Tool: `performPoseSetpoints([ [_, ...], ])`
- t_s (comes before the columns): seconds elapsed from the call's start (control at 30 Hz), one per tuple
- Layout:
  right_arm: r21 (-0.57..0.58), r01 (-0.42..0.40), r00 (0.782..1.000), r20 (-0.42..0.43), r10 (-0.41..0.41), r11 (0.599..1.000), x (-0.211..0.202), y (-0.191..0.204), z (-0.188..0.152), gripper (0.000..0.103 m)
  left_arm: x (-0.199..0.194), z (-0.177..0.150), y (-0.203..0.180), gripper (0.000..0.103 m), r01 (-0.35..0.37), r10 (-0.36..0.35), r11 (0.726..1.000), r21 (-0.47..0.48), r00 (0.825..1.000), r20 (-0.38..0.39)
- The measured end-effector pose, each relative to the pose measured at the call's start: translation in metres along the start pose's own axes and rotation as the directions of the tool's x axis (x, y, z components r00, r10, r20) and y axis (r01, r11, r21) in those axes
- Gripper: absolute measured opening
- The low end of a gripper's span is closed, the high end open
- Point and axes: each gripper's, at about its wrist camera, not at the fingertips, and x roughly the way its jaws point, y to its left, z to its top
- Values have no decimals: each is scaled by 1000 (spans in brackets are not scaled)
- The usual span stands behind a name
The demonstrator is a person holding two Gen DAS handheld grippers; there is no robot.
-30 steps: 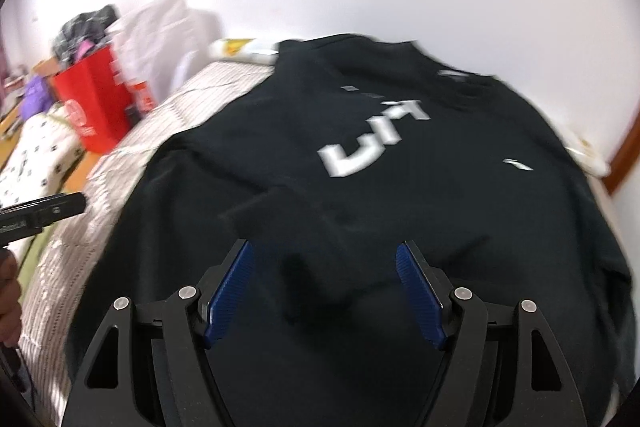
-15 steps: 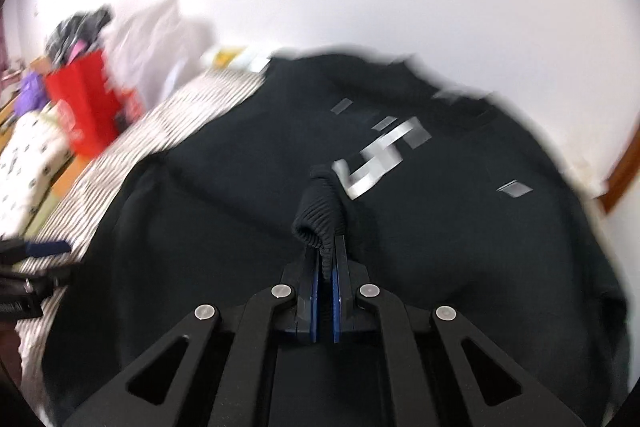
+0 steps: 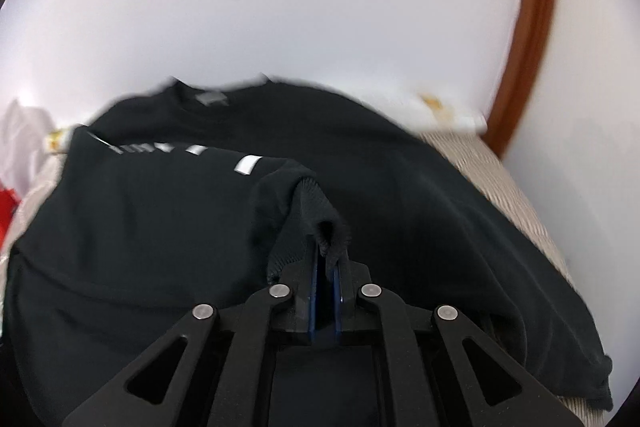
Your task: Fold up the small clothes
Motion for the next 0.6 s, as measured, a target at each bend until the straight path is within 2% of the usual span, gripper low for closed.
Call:
performPoseSetpoints([
  [0.13,48,137,990,-42,-135,989,18,-29,-7,12,-2,-1,-3,66,-2,2,1000,9,1000,-13],
  [0.2,57,134,990,-44,-132,989,9,-40,-13,13,-3,-2,-5,66,-6,7,1000,11,1000,-17],
  [0.27,65,116,993,-45,-113,991,-2,-45,-24,19,-5,-4,-7,66,-6,6,1000,15,1000,-19],
  [0.33,56,83,996,-50,-81,995,-19,-50,-44,46,-8,-10,-9,66,-6,6,1000,25,1000,-19],
  [0.4,45,57,997,-50,-55,997,-36,-52,-67,54,-10,-18,-11,65,-14,15,999,39,1000,-20],
  [0.47,10,50,997,-65,-50,999,-52,-55,-90,54,-15,-28,-13,61,-32,32,998,60,999,-9],
  [0.5,-13,56,995,-87,-57,998,-59,-58,-105,54,-19,-34,-16,55,-52,52,995,86,999,8],
  [0.6,-37,48,991,-122,-52,998,-75,-68,-139,54,-27,-48,-19,54,-57,56,992,113,998,13],
])
